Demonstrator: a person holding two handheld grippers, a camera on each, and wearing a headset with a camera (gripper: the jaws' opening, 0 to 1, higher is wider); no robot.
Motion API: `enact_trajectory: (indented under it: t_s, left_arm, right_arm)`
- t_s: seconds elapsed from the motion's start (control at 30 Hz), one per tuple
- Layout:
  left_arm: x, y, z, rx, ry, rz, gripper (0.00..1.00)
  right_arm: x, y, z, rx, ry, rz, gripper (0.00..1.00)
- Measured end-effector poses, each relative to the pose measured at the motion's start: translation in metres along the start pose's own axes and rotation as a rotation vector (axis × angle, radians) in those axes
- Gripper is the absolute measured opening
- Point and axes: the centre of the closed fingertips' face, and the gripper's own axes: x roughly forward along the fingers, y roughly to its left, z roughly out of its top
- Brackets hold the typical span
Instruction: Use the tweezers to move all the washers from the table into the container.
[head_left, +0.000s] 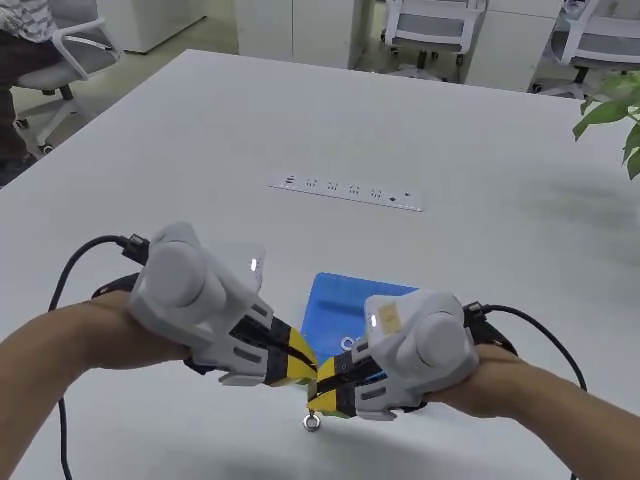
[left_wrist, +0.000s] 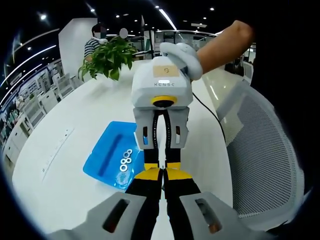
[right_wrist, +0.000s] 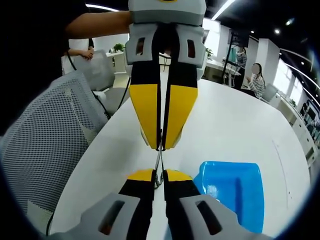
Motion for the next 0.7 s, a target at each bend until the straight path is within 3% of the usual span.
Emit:
enact_trajectory:
  t_s: [0.3, 0.7]
  left_arm:
    - [0.0, -0.0008, -0.001, -0.021, 0.006, 0.01, 0.06]
    - [-0.0022, -0.0001, -0.0067, -0.094, -0.019, 0.034, 0.27]
  right_arm:
    - [0.0002, 0.0001, 0.0003, 0.0, 0.002, -0.001, 0.07]
    - [-0.0046, -0.0038, 0.0061, -0.008, -0.003, -0.012, 0.07]
